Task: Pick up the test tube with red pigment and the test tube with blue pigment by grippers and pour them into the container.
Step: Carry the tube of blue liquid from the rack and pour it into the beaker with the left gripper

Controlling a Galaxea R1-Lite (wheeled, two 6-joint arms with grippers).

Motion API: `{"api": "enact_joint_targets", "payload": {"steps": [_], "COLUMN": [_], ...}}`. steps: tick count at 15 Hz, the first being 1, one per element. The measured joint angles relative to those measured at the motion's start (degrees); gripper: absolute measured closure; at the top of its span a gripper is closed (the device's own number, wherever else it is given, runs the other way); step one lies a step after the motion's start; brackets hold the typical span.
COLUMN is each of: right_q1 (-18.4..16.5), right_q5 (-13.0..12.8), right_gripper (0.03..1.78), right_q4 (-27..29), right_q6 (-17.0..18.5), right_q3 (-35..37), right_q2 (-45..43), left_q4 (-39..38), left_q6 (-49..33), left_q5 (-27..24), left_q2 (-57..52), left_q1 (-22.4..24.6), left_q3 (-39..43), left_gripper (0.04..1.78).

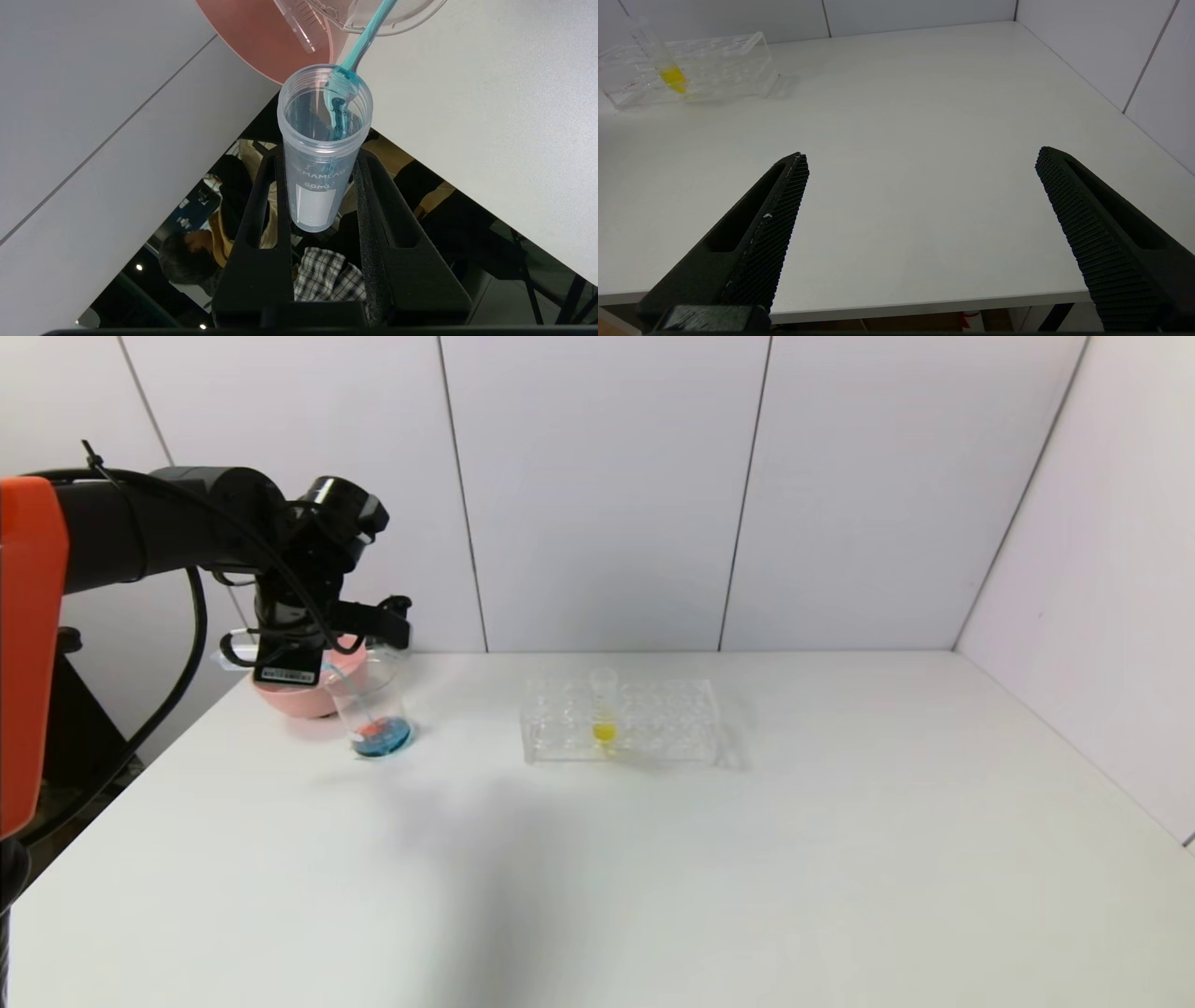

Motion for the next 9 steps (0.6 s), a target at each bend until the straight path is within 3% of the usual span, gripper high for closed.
{"api": "enact_joint_targets", "payload": {"steps": [9], "right_q1": [0.0], "right_q5": [0.0], "right_gripper": [0.04], "right_q4": [0.0], "right_q6": [0.0], "right_q3": [0.0], "right_q2": [0.0], "left_q4": [0.4], "left_q6": [0.4], "left_q5": [3.0], "left_q2": [0.5], "left_q1": [-2.5], "left_q3": [-0.1], "left_gripper": [1.4]}}
